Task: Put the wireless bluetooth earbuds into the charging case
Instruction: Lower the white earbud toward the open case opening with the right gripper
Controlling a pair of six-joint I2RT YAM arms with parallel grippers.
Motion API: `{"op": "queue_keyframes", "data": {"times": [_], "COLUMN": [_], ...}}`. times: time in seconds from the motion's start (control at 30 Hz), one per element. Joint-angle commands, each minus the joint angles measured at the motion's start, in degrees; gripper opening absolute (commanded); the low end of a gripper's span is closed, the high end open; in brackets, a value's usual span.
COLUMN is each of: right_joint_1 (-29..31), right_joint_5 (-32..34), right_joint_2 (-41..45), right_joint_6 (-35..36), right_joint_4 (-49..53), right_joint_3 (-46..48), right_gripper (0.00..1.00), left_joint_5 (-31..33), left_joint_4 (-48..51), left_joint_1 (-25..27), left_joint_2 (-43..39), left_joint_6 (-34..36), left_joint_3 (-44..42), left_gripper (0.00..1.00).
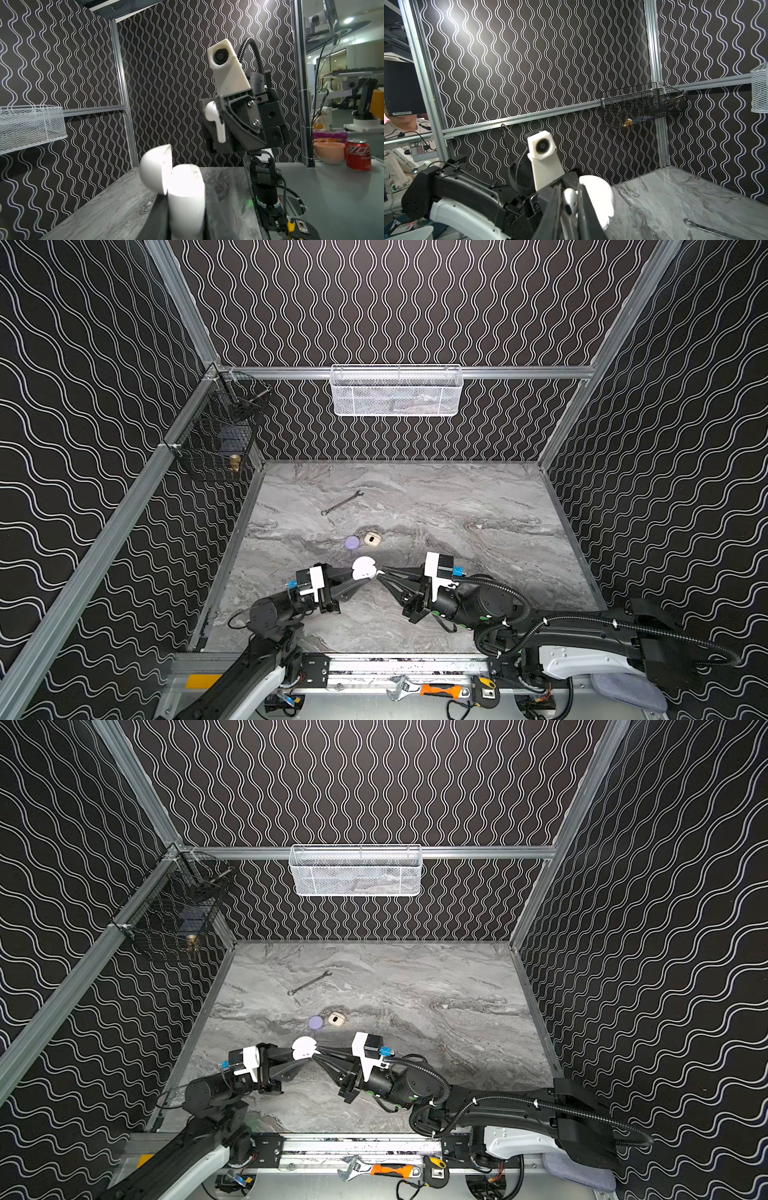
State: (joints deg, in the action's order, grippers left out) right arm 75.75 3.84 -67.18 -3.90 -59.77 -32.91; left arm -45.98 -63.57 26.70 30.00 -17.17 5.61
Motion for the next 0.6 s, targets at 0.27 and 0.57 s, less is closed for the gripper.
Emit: {"op": "queue_keyframes", "data": {"times": [0.27,0.57], "right_joint_1": [0.10,-0.07], "right_joint_5": [-0.28,3.11], "right_joint_2": [-5.60,-6.86], "right_joint_6": [2.89,3.90], "right_joint_4": [-9.97,-15.84], "right_joint_3": [-1.01,1.72], "right_gripper": [0.10,0.09], "left_joint_5": [2.95,3.44], "left_joint_4": [8.78,8.75], "left_joint_1": [4.13,4.10], "left_joint_2": [-0.52,-1.01], "left_joint_6": [10.40,10.01], "left_joint_3": [0.91,0.81], "left_gripper": [0.00,0.00]}}
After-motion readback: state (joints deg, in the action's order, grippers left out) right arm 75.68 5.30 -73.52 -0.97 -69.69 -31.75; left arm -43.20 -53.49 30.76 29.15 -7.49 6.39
